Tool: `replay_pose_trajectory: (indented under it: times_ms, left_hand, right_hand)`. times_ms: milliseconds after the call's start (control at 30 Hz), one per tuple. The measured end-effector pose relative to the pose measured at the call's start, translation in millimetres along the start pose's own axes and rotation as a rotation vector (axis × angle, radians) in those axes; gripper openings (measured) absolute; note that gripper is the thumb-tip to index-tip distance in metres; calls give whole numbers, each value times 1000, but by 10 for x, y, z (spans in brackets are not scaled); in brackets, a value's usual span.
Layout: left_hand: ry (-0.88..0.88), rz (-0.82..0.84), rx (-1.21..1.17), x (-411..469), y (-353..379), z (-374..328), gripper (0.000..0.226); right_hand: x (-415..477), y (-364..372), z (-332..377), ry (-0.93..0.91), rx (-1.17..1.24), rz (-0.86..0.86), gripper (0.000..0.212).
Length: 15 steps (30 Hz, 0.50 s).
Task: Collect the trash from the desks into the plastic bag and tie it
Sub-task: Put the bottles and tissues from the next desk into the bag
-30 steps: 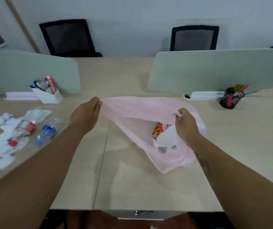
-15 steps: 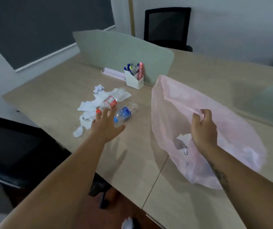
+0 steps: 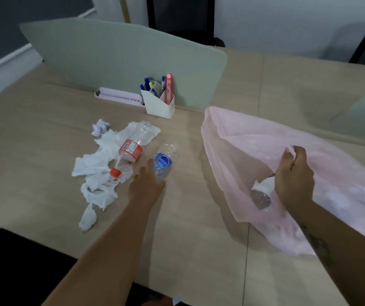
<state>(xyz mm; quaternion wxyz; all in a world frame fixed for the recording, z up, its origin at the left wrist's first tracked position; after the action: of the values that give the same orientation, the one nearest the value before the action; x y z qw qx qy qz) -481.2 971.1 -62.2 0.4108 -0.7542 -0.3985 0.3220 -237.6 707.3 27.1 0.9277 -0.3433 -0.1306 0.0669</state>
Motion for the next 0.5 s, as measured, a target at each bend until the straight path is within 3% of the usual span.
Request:
replay_pose_trajectory:
  times_ms: [100,200,367,500]
  left_hand:
    - [99,-2,-355,61,-97,-160,48]
    - [254,35,-486,35,-235,-475,32]
    - [204,100,-939,17,-516,-951,14]
    - [240,273,-1064,-74,-430,-1448,12]
  right_hand:
    - [118,19,70,25,-10,-23,37]
    - [240,-49,113,53,-18,-79,34]
    - [342,-224,133,93,-17,-164,33]
    - [328,-311,112,105,-31,-168,34]
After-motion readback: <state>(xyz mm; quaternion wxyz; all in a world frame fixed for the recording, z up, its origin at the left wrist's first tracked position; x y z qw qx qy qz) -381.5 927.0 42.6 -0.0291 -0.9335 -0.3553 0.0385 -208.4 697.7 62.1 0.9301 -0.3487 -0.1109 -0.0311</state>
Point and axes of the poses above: each hand's wrist, its own x-axis towards the middle knuckle, its own y-axis out of the palm, z = x × y, the point moved 4 cm from there along x, towards the middle knuckle, and after that the axes turned 3 degrees about -y, right-handed, at the moved point
